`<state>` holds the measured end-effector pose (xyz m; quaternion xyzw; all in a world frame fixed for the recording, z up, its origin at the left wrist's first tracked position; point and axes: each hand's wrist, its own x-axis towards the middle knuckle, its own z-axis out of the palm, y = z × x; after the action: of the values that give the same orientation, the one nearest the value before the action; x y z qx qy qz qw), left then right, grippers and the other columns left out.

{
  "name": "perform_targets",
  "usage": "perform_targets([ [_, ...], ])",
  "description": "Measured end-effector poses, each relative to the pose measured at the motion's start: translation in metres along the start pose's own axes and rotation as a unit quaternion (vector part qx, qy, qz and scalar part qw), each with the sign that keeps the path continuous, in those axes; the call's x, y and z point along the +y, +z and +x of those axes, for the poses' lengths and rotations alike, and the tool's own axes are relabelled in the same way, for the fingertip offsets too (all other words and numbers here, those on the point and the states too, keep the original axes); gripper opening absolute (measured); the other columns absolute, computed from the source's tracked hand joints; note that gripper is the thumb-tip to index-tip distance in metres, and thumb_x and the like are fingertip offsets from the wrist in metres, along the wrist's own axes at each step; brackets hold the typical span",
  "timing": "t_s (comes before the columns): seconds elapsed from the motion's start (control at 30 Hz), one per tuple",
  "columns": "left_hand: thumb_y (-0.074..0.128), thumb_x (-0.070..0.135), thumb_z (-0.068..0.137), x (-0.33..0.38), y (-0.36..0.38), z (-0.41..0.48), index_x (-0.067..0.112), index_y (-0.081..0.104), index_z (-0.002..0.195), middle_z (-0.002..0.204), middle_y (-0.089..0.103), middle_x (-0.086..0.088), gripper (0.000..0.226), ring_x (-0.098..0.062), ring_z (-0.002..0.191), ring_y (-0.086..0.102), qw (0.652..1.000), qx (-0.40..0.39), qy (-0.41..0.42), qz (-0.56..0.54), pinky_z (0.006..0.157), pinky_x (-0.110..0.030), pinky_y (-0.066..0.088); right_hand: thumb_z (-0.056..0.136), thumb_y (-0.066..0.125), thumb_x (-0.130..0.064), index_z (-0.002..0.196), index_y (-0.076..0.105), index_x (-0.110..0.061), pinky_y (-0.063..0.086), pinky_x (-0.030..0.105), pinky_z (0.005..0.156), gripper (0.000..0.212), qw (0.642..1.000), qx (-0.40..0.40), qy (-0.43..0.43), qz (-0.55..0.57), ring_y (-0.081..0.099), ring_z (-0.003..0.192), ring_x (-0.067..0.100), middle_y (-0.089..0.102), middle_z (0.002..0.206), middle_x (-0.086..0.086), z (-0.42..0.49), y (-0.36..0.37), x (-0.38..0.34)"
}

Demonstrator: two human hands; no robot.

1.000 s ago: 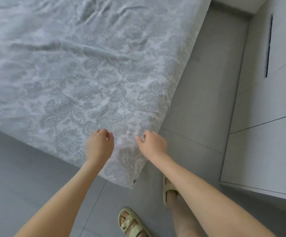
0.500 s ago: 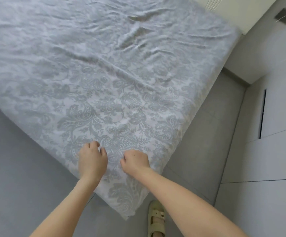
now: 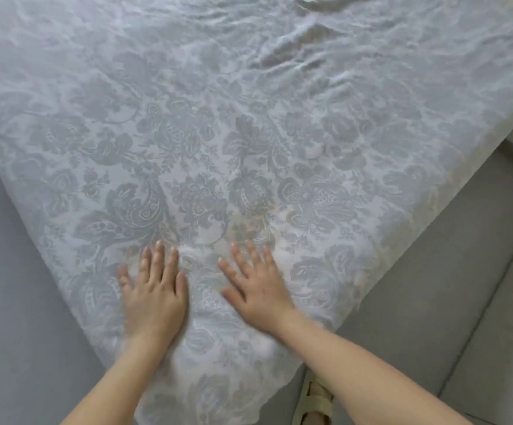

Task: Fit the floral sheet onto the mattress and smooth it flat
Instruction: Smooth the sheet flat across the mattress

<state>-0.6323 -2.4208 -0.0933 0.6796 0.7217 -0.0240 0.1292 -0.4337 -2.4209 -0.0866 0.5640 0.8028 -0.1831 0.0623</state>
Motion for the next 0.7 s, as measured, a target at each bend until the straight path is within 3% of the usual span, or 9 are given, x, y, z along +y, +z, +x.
perform_targets([
  [0.07, 0.002, 0.044, 0.093, -0.013, 0.004, -0.04, 0.024, 0.009, 0.148, 0.156, 0.005, 0.006, 0.059, -0.012, 0.145, 0.005, 0.998, -0.034, -0.051, 0.007, 0.114, -0.048, -0.005, 0.098, 0.01, -0.053, 0.143, 0.034, -0.033, 0.004, 0.052, 0.112, 0.055, 0.989, -0.041, -0.135, 0.043, 0.017, 0.144, 0.03, 0.028, 0.154, 0.002, -0.046, 0.02, -0.014],
  [0.13, 0.009, 0.04, 0.096, -0.014, -0.01, -0.07, 0.024, 0.01, 0.149, 0.158, 0.008, 0.003, 0.056, -0.014, 0.146, 0.009, 0.99, -0.086, -0.108, 0.032, 0.112, -0.048, 0.018, 0.1, 0.014, -0.051, 0.14, 0.042, -0.03, 0.008, 0.053, 0.115, 0.053, 0.962, -0.106, -0.245, 0.063, 0.024, 0.143, 0.028, 0.036, 0.151, 0.001, -0.072, 0.009, -0.007],
  [0.23, 0.031, 0.032, 0.094, 0.01, -0.053, -0.054, 0.017, 0.053, 0.127, 0.132, 0.051, -0.015, 0.042, -0.028, 0.12, 0.051, 0.978, -0.105, -0.17, 0.068, 0.082, -0.037, 0.045, 0.099, 0.038, -0.039, 0.137, 0.049, -0.023, 0.026, 0.046, 0.115, 0.043, 0.927, -0.173, -0.288, 0.166, 0.039, 0.137, 0.02, 0.046, 0.145, 0.0, -0.067, -0.045, 0.027],
  [0.3, 0.039, 0.022, 0.088, 0.04, -0.083, -0.015, 0.006, 0.067, 0.089, 0.095, 0.064, -0.018, 0.032, -0.033, 0.083, 0.062, 0.985, -0.045, -0.143, 0.082, 0.068, -0.033, 0.04, 0.097, 0.047, -0.031, 0.136, 0.051, -0.022, 0.044, 0.04, 0.101, 0.04, 0.941, -0.117, -0.233, 0.217, 0.053, 0.124, 0.015, 0.055, 0.137, -0.004, -0.038, -0.086, 0.055],
  [0.33, 0.041, 0.019, 0.086, 0.06, -0.095, 0.009, 0.003, 0.066, 0.082, 0.09, 0.064, -0.019, 0.03, -0.033, 0.079, 0.061, 0.991, -0.006, -0.11, 0.076, 0.067, -0.034, 0.038, 0.098, 0.047, -0.03, 0.137, 0.05, -0.022, 0.045, 0.038, 0.1, 0.04, 0.955, -0.07, -0.194, 0.215, 0.052, 0.125, 0.013, 0.054, 0.137, -0.004, -0.016, -0.104, 0.071],
  [0.43, 0.041, 0.025, 0.095, 0.132, -0.108, 0.094, 0.008, 0.058, 0.12, 0.131, 0.052, -0.018, 0.035, -0.036, 0.121, 0.047, 0.998, 0.047, 0.0, 0.033, 0.093, -0.044, 0.04, 0.1, 0.038, -0.037, 0.147, 0.03, -0.026, 0.025, 0.039, 0.115, 0.05, 0.992, 0.006, -0.087, 0.09, 0.028, 0.142, 0.018, 0.032, 0.154, -0.001, 0.071, -0.149, 0.115],
  [0.5, 0.032, 0.033, 0.099, 0.184, -0.108, 0.151, 0.02, 0.033, 0.144, 0.154, 0.024, -0.013, 0.047, -0.035, 0.142, 0.018, 0.998, 0.026, 0.05, 0.025, 0.111, -0.053, 0.022, 0.101, 0.029, -0.042, 0.151, 0.015, -0.025, 0.012, 0.046, 0.118, 0.055, 1.0, 0.006, -0.021, -0.014, 0.014, 0.146, 0.022, 0.016, 0.159, 0.002, 0.127, -0.162, 0.137],
  [0.6, 0.016, 0.044, 0.099, 0.208, -0.068, 0.192, 0.032, 0.0, 0.149, 0.159, -0.008, -0.002, 0.054, -0.027, 0.146, -0.009, 0.998, -0.058, -0.009, 0.023, 0.111, -0.063, 0.008, 0.098, 0.021, -0.053, 0.151, 0.004, -0.028, 0.001, 0.059, 0.114, 0.062, 0.994, -0.026, 0.05, -0.092, 0.001, 0.147, 0.027, 0.003, 0.16, 0.005, 0.15, -0.135, 0.175],
  [0.7, 0.01, 0.043, 0.097, 0.177, -0.004, 0.133, 0.025, 0.005, 0.15, 0.159, -0.002, -0.008, 0.057, -0.029, 0.146, 0.001, 0.994, -0.056, -0.088, 0.046, 0.109, -0.061, -0.003, 0.098, 0.015, -0.054, 0.15, 0.011, -0.033, 0.001, 0.063, 0.111, 0.056, 0.99, -0.036, -0.106, -0.079, -0.001, 0.146, 0.037, 0.008, 0.159, 0.011, 0.068, -0.078, 0.213],
])
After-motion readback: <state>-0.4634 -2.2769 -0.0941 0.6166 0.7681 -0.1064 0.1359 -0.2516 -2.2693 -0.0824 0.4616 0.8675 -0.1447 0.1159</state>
